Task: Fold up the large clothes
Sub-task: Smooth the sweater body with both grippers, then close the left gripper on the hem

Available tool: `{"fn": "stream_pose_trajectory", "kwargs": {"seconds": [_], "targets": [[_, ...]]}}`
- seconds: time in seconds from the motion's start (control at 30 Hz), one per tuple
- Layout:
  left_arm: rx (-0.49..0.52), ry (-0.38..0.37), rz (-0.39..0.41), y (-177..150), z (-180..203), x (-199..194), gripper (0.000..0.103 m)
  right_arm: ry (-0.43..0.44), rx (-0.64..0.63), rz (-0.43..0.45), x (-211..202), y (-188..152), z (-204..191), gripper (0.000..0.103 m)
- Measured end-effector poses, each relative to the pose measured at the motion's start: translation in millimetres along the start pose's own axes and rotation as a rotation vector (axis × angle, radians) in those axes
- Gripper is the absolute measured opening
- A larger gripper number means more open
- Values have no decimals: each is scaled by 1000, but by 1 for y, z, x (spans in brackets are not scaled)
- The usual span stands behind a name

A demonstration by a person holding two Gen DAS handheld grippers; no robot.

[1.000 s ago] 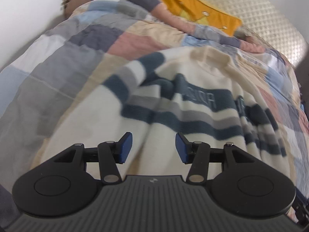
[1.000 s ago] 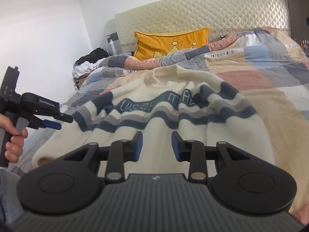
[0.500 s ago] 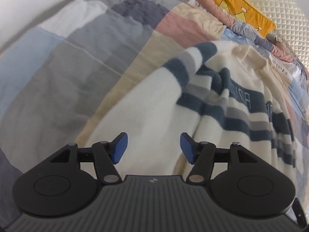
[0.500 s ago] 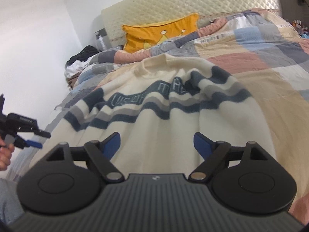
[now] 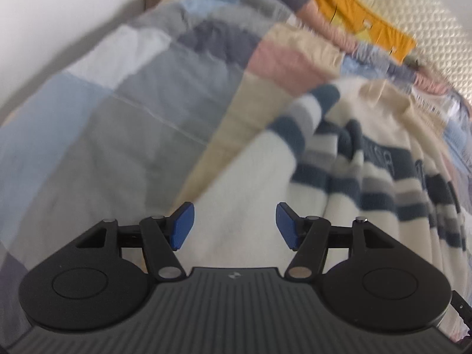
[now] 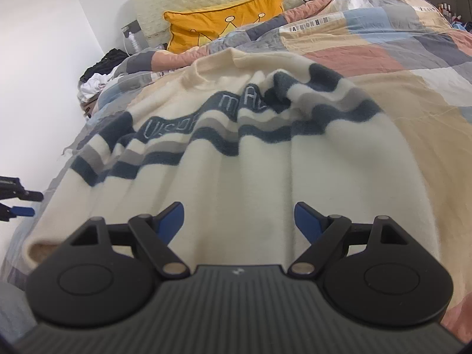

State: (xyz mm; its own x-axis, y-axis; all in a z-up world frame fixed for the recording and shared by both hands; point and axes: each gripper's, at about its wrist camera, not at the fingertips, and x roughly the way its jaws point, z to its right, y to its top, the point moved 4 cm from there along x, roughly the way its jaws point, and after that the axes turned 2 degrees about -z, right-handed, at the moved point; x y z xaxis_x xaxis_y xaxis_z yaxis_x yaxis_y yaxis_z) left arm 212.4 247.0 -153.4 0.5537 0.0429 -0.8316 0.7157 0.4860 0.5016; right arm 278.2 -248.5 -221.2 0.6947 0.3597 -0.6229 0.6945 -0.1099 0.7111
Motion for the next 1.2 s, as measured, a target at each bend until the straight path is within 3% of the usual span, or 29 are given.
{"fn": "stream_pose_trajectory", "kwargs": {"seconds": [0.17,0.27,0.4,0.43,0.57,0.63,0.8,0.93,1.07,1.2], "targets": [[-38,-90,-120,-19,-25,27,72,33,-12,0,8,-3,-7,83],[-30,-161,-132,-33,-28,38,79,61,-5,-10,14,-4,-10,83],[25,-172,-121,-44,-26,51,78,16,-54,0,24,-12,-18,83],[31,-175,-124,-45,-25,53,73,-14,-81,-9,29,-17,-20,83],[31,-186,-116,-39,-35,53,24,-48,-99,-35,37,-19,-25,85],[4,-212,-105,-28,-44,45,15,-68,-102,-24,35,-13,-28,83],[10,-168,28,32,-66,5,13,-97,-257,-47,34,1,-59,83],[54,-92,114,98,-76,-20,13,-36,-423,-80,25,9,-93,83],[98,-37,173,164,-71,-29,12,-12,-346,-67,19,22,-87,83],[165,73,185,213,-71,-2,12,-47,-230,-38,19,21,-62,83]]}}
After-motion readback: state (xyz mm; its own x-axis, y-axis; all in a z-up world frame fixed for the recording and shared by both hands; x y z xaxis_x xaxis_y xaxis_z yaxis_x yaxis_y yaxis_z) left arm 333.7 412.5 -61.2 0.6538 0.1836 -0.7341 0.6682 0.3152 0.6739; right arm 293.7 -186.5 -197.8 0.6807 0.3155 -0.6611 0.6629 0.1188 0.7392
